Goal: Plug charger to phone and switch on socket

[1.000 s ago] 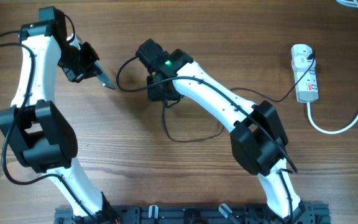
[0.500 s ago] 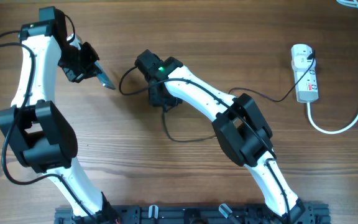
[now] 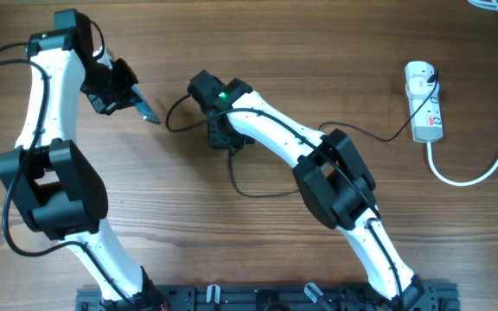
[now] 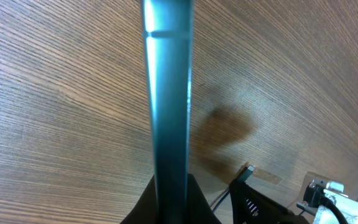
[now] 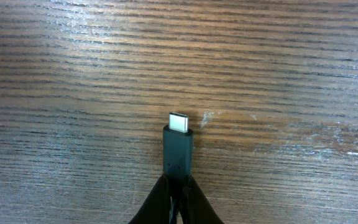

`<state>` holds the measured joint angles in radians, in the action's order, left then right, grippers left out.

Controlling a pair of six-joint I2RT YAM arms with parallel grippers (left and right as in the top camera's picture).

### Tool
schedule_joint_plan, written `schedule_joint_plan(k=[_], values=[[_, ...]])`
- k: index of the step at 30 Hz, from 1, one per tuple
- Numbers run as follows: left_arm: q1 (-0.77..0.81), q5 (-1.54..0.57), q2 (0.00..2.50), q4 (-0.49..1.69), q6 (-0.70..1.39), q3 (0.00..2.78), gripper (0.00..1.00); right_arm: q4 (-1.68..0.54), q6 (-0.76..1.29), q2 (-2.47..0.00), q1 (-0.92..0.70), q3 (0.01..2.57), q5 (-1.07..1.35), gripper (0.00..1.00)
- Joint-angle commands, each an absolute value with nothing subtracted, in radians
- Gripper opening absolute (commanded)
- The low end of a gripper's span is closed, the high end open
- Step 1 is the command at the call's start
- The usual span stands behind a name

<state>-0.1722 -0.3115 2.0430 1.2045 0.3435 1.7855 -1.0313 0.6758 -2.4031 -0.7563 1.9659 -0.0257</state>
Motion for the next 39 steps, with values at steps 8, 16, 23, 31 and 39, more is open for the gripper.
schedule_joint_plan(k=[8,16,23,31,39], values=[[-0.172,-0.659,2.031,1.161,0.142,1.784,0.04,-1.068,0.563,-2.447,-0.693,1.96,0.166,0.04],[-0.172,-1.402,2.031,0.842,0.056,1.784,0.04,-1.153,0.261,-2.027,-0.641,1.959,0.342,0.04],[-0.143,-1.577,2.031,0.803,0.059,1.784,0.04,-1.184,0.252,-1.901,-0.654,1.951,0.385,0.04],[0.009,-1.378,2.031,0.799,0.056,1.784,0.04,-1.134,0.395,-1.901,-0.69,1.951,0.189,0.04],[-0.011,-1.399,2.031,0.801,0.06,1.784,0.04,-1.104,0.463,-1.901,-0.69,1.951,0.094,0.04]])
